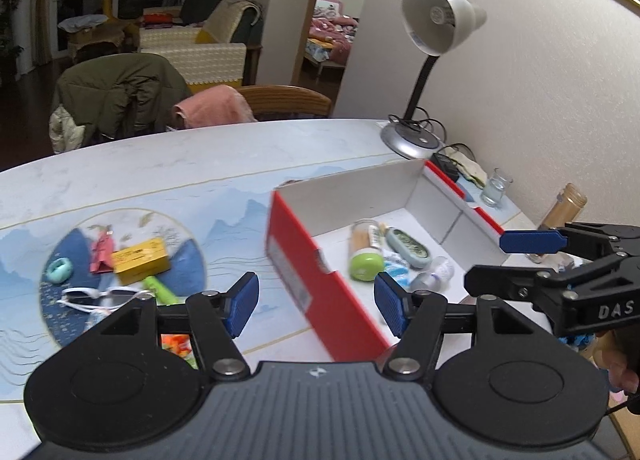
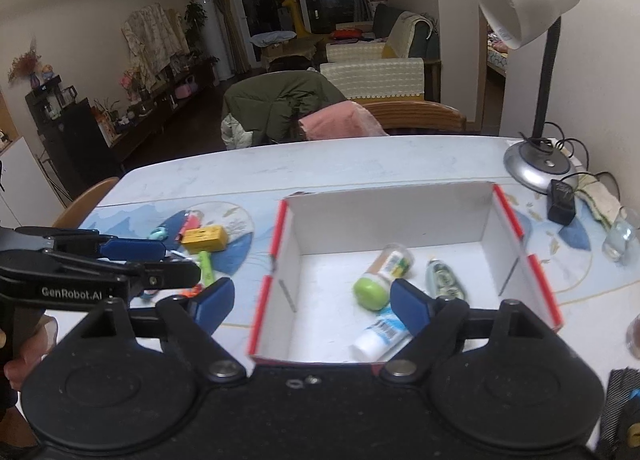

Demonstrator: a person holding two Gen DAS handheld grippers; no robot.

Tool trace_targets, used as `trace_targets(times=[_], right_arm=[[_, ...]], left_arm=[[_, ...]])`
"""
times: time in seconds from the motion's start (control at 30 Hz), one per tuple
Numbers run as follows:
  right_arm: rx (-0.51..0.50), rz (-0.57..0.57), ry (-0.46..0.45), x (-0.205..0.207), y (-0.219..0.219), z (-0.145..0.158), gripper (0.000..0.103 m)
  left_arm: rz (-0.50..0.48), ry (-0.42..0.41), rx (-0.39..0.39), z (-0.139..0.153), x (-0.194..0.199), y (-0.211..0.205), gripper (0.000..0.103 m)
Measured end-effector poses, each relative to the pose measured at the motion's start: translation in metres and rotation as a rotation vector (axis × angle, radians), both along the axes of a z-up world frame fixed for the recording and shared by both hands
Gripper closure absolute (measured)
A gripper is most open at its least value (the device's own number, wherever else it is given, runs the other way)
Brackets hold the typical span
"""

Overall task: Organize rigid objects
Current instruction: 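Withdraw both tools from the box back over the mat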

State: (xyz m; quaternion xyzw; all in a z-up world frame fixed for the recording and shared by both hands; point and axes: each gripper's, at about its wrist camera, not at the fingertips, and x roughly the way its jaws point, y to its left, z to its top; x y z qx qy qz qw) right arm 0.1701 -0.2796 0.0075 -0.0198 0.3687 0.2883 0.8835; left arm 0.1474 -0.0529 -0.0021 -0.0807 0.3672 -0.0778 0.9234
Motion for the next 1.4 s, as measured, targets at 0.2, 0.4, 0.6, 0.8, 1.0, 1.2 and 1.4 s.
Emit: trace_targets(times=[0.2, 0.4, 0.6, 0.8, 1.0, 1.2, 1.4], right_arm=[[0.029, 0.044, -0.004, -0.018, 0.030, -0.003, 0.007], [0.023, 0.089, 0.007, -0.033, 0.066, -0.011, 0.003], [0.000, 0.121, 0.018, -0.049, 0.100, -0.021, 0.001], [-0.032, 0.125, 0.033, -0.055, 0.125, -0.033, 0.001], [-0.077, 0.106, 0.052, -0.051, 0.147, -0.051, 0.001], [-0.098, 0.094, 0.065, -0.039, 0.168, -0.060, 0.002], [-0.126, 0.083, 0.094, -0.018, 0.191, -0.072, 0.004]], left_arm=[[0.052, 0.000, 0.008, -0.003, -0.014, 0.037, 0.027], [0.102, 0.022, 0.004, -0.014, -0.021, 0.074, 0.019], [0.138, 0.017, 0.013, -0.027, -0.029, 0.104, 0.000], [0.169, 0.034, 0.014, -0.047, -0.029, 0.131, 0.000], [0.189, 0.102, -0.035, -0.075, -0.024, 0.160, 0.000], [0.219, 0.147, -0.042, -0.104, -0.017, 0.181, 0.000], [0.229, 0.142, -0.027, -0.126, -0.010, 0.189, 0.000]])
